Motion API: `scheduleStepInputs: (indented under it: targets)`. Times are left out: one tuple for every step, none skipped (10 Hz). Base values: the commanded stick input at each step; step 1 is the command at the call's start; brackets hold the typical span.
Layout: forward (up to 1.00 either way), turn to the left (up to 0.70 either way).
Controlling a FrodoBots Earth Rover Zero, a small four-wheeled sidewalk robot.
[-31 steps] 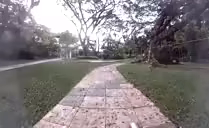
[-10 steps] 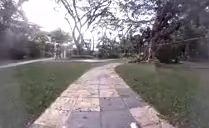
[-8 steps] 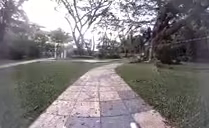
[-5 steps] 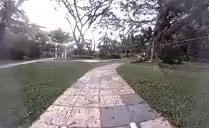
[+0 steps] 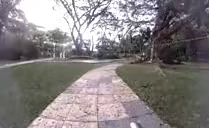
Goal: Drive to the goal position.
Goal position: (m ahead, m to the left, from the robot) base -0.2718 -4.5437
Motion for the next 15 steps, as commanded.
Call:
scheduleStepInputs:
  targets:
    - [0.7, 0.01]
    - [0.7, 0.01]
    - [0.7, 0.01]
    - [0.7, -0.13]
    - [0.7, -0.13]
    - [0.7, -0.13]
    - [0.7, -0.11]
    - [0.7, -0.05]
    - [0.7, 0.01]
    - [0.7, 0.0]
    - [0.7, -0.13]
    - [0.7, -0.13]
    - [0.7, -0.13]
    - [0.7, -0.13]
    - [0.7, -0.13]
